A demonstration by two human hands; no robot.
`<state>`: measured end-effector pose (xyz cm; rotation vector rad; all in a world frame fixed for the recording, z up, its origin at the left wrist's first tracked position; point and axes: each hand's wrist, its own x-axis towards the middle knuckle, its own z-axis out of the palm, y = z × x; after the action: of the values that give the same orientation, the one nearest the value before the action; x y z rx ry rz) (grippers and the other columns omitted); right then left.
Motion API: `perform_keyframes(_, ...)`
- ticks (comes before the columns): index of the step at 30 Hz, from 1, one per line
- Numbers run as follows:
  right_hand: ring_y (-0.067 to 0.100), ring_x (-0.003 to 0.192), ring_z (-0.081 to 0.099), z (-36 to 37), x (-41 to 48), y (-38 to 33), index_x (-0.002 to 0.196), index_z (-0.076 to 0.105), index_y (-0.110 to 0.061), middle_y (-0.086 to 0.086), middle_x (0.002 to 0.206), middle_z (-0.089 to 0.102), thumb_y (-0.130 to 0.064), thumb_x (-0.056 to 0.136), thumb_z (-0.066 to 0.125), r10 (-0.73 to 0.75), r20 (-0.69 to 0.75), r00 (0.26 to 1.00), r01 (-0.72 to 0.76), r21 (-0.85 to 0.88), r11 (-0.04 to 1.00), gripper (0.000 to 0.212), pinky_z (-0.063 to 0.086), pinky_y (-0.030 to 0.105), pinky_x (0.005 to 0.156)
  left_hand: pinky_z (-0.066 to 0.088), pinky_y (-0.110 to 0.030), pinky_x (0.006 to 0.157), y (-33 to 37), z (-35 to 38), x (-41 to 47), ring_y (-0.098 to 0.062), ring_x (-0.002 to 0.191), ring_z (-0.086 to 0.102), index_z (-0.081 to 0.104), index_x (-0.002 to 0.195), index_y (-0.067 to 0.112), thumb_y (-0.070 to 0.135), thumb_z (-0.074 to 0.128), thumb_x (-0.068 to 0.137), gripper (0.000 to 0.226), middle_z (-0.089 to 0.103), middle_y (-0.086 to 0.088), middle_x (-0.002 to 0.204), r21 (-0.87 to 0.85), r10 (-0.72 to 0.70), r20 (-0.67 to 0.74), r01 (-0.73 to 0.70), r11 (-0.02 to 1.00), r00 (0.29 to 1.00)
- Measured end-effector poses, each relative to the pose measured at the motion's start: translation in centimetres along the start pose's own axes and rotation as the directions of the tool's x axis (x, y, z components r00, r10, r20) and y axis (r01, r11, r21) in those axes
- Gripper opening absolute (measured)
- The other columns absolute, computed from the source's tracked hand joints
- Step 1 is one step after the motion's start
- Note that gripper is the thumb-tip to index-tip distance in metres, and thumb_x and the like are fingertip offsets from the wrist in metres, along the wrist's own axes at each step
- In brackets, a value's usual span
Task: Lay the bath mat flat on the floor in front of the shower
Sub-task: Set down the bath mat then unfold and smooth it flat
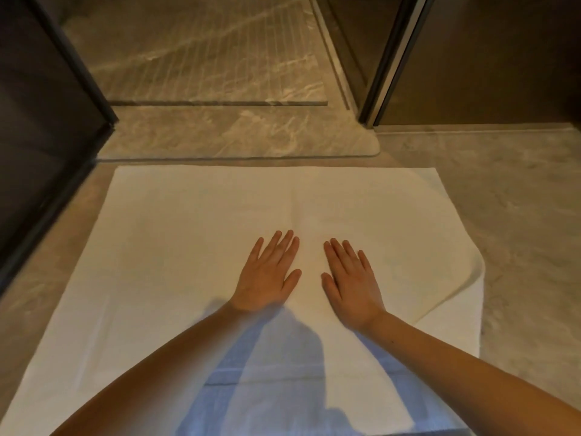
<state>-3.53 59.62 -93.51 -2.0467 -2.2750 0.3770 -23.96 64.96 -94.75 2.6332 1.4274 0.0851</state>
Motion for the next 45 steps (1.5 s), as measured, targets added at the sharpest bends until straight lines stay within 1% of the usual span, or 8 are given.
perform_keyframes(6,0.017,0.150,0.008,-2.7,-3.4,3.0,0.155,0.019,-0.018,0.000,0.162,0.019,-0.036,0.103,0.025,-0.042,-0.063,0.997,0.049,0.101,0.994,0.055,0.001,0.031,0.119,0.003,-0.043,0.121,4.0,-1.0,0.7,-0.021,0.149,0.011,0.019,0.154,0.014,0.047,0.015,0.097,0.066,0.017,-0.003,0.161,-0.045,0.141,-0.057,-0.144,0.989,0.988)
perform_keyframes(12,0.036,0.112,0.056,-6.0,-7.7,9.2,0.134,0.054,-0.004,0.016,0.123,0.063,-0.015,0.098,0.044,-0.006,-0.022,1.000,0.009,0.118,0.993,0.039,0.041,0.042,0.101,-0.013,-0.039,0.118,12.7,0.8,1.9,-0.021,0.150,0.000,0.013,0.154,0.013,0.049,0.013,0.098,0.067,0.008,-0.002,0.163,-0.053,0.417,0.055,-0.415,0.908,0.907)
perform_keyframes(18,0.027,0.087,0.055,-7.7,-11.4,12.2,0.103,0.067,-0.005,0.011,0.092,0.063,-0.014,0.096,0.053,-0.053,0.074,0.996,0.047,0.088,0.995,0.018,0.042,0.035,0.083,0.002,-0.045,0.120,16.6,2.1,2.5,-0.027,0.148,0.014,0.022,0.152,0.008,0.045,0.032,0.099,0.066,0.020,-0.010,0.160,-0.072,0.515,0.074,-0.510,0.857,0.854)
perform_keyframes(25,0.028,0.063,0.048,-11.1,-14.2,15.5,0.061,0.056,-0.003,0.011,0.060,0.052,-0.036,0.097,0.034,0.015,0.144,0.990,-0.019,0.024,1.000,0.053,0.039,0.040,0.076,0.021,-0.050,0.117,16.9,2.3,2.6,-0.030,0.143,0.028,0.037,0.147,0.005,0.044,0.028,0.095,0.065,0.033,-0.011,0.155,-0.084,0.531,0.048,-0.526,0.846,0.846)
perform_keyframes(32,0.035,0.105,0.057,-9.8,-13.7,15.1,0.120,0.063,-0.002,0.019,0.116,0.063,-0.022,0.099,0.050,0.117,0.027,0.993,-0.118,0.049,0.992,0.033,0.046,0.045,0.091,0.019,-0.048,0.116,16.9,2.0,3.3,-0.030,0.143,0.030,0.037,0.147,0.005,0.045,0.026,0.095,0.067,0.033,-0.011,0.155,-0.074,0.502,0.023,-0.499,0.863,0.864)
perform_keyframes(36,0.027,0.145,0.027,-6.5,-11.5,11.4,0.150,0.032,-0.007,0.012,0.156,0.033,-0.029,0.103,0.039,0.152,-0.080,0.985,-0.144,0.094,0.985,0.052,0.015,0.037,0.120,0.016,-0.045,0.118,15.9,1.8,3.8,-0.029,0.144,0.027,0.032,0.148,0.004,0.047,0.020,0.094,0.069,0.028,-0.012,0.156,-0.067,0.434,0.051,-0.430,0.900,0.900)
perform_keyframes(41,0.013,0.150,-0.004,-1.7,-11.3,9.8,0.156,0.004,-0.021,-0.004,0.164,0.002,-0.038,0.105,0.020,0.233,-0.018,0.972,-0.232,0.035,0.972,0.057,0.001,0.037,0.122,0.022,-0.050,0.117,15.8,2.0,3.6,-0.031,0.143,0.030,0.037,0.146,0.003,0.044,0.023,0.094,0.068,0.033,-0.014,0.154,-0.069,0.425,0.064,-0.421,0.904,0.903)
perform_keyframes(45,0.009,0.149,-0.006,-0.9,-11.7,10.2,0.156,0.003,-0.026,-0.009,0.163,0.001,-0.044,0.102,0.010,0.240,-0.039,0.970,-0.239,0.040,0.970,0.058,0.000,0.035,0.122,0.001,-0.041,0.121,14.0,1.8,3.0,-0.025,0.149,0.007,0.017,0.153,0.011,0.046,0.022,0.098,0.065,0.011,-0.007,0.161,-0.075,0.406,0.054,-0.401,0.913,0.912)
